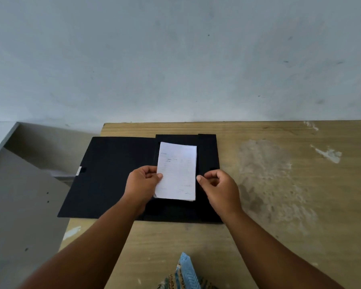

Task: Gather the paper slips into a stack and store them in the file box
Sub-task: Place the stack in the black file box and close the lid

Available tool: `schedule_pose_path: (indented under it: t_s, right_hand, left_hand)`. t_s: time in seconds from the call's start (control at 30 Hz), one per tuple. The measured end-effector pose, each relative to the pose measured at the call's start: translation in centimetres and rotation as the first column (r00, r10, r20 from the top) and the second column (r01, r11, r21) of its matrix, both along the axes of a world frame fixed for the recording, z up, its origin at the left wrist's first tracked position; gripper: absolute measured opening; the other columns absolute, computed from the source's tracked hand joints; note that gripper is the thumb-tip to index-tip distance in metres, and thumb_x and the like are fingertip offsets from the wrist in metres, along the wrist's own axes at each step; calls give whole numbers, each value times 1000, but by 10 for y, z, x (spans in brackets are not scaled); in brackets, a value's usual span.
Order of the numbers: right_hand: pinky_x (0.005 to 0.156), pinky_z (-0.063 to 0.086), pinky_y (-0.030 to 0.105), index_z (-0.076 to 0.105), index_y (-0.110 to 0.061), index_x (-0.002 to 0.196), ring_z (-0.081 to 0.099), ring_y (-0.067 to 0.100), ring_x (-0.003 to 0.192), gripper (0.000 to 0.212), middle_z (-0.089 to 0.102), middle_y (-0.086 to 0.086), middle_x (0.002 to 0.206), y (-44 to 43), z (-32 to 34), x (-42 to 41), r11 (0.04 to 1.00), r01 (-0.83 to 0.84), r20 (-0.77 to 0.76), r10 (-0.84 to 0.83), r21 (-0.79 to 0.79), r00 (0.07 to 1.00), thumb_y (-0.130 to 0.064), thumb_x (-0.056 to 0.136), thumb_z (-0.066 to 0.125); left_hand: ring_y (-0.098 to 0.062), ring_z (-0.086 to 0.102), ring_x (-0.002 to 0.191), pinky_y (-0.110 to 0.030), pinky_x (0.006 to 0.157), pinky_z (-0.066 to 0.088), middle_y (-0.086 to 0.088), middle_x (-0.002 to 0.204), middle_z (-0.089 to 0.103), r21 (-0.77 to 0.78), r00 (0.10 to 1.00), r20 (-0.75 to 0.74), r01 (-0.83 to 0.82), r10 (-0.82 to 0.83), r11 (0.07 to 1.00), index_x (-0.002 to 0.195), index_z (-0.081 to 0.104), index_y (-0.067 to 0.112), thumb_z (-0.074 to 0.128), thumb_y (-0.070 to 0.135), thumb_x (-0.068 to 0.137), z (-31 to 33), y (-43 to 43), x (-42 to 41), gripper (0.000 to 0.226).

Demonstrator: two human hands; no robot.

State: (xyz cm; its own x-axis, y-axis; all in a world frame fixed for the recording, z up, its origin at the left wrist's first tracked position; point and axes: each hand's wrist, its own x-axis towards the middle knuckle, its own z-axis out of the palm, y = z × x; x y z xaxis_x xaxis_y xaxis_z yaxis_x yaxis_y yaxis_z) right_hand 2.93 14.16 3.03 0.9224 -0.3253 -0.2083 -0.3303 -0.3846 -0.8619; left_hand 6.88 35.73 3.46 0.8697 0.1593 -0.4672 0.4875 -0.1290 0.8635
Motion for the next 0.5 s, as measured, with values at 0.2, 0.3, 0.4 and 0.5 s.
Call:
schedule_pose_path:
  t_s: [0.2, 0.3, 0.4, 0.5]
  right_hand:
    - [102, 48, 43, 55, -9, 132, 55, 27, 122, 48, 58, 10, 132, -4, -43, -16, 935, 40, -12, -47, -352, 999, -33, 92, 66]
    - [105, 44, 40, 47, -11, 141, 52, 27, 129, 51, 53, 10, 141, -1, -55, -18, 945, 14, -39, -29, -327, 999, -34, 97, 58]
    - [108, 45, 45, 44, -13, 146, 51, 27, 131, 53, 54, 10, 144, 1, -61, -19, 932, 2, -33, -15, -364, 999, -35, 99, 54]
    - [106, 46, 46, 44, -13, 145, 54, 28, 129, 52, 57, 10, 141, 0, -64, -19, 907, -4, -29, -9, -421, 1000, -35, 99, 53]
  left_hand:
    - [-18, 75, 83, -26, 51, 58, 1, 93, 76, 172, 991, -100, -71, 89, 983, 92, 71, 19, 65, 8, 97, -35, 0, 15, 13]
    - [-20, 75, 83, -25, 49, 56, 0, 93, 76, 158, 987, -133, -69, 90, 985, 94, 71, 18, 64, 7, 97, -48, -13, 25, 13]
    - [-19, 75, 84, -36, 60, 64, 1, 92, 76, 146, 988, -138, -52, 72, 988, 99, 69, 18, 66, 7, 96, -59, -31, 38, 12]
    - [-16, 74, 85, -41, 72, 66, 2, 95, 75, 160, 993, -115, -20, 39, 987, 100, 65, 22, 68, 9, 95, -65, -47, 52, 15]
